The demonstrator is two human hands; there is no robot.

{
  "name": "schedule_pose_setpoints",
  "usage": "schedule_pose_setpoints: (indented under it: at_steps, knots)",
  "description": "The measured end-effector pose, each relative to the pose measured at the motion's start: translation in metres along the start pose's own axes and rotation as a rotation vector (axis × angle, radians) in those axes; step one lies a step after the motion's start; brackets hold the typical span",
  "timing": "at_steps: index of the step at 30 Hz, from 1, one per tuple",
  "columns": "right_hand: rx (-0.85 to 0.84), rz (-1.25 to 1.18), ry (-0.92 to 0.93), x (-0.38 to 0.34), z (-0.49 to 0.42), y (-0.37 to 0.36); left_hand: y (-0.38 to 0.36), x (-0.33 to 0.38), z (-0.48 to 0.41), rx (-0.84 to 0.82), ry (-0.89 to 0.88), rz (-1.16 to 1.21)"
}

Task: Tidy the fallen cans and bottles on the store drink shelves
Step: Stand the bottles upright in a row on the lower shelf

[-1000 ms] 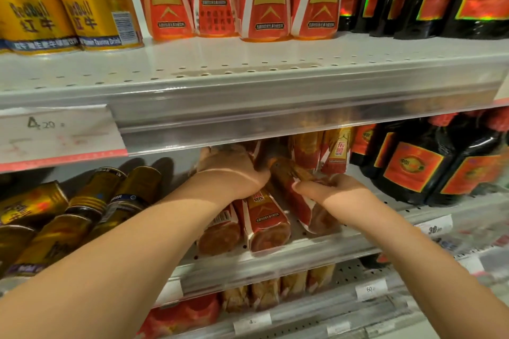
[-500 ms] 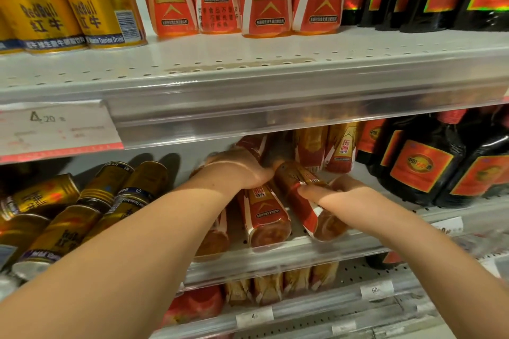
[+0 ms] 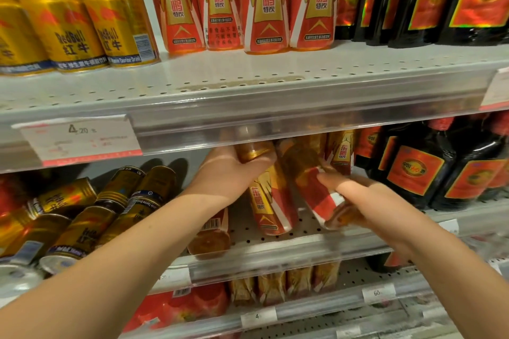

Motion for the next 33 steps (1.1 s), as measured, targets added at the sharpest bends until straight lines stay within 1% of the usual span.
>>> schedule_pose_setpoints:
  at_steps: [2,6,8,11,13,14,17,20,23,26,30,33]
  knots:
    - [0.063,-0.045,0.055,-0.002,0.003,0.006,-0.006,0.004,0.002,0.016,-0.038,0.022]
    - [0.214,-0.003,0.182,0.002,0.005,0.005,-0.022,0.012,0.008,0.042,-0.095,0.019]
    - [0.257,-0.052,0.241,0.011,0.006,0.002,-0.029,0.015,0.010,0.034,-0.109,-0.010]
    - [0.279,-0.125,0.313,0.025,0.005,0.001,-0.036,0.012,0.015,-0.064,-0.050,-0.034]
    - [0.280,-0.107,0.333,0.031,0.003,0.000,-0.039,0.010,0.022,-0.151,0.000,-0.078]
    - [0.281,-0.096,0.340,0.033,0.001,-0.001,-0.040,0.010,0.024,-0.165,0.011,-0.100]
    - [0.283,-0.109,0.348,0.041,-0.005,-0.007,-0.042,0.009,0.021,-0.103,-0.018,-0.171]
    - [0.289,-0.114,0.363,0.046,-0.008,-0.013,-0.044,0.007,0.012,0.053,-0.032,-0.242]
    - [0.314,-0.132,0.386,0.045,-0.012,-0.018,-0.048,0.000,0.002,0.136,0.039,-0.112]
    - [0.292,-0.128,0.409,0.046,-0.019,-0.022,-0.053,-0.006,-0.005,0.075,0.087,0.031]
    - [0.254,-0.032,0.440,0.052,-0.030,-0.015,-0.054,-0.007,-0.006,0.000,0.041,0.102]
    - [0.289,0.055,0.464,0.054,-0.036,-0.003,-0.054,-0.007,-0.006,-0.016,0.015,0.135]
Point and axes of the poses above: each hand's wrist, its own z-axis away from the middle knuckle, its own y-axis out of the back of the hand, x = y × z, the point moved 3 cm from there along -z, towards the middle knuckle, and after that the axes turned 11 degrees about z, right-handed, at the moved point
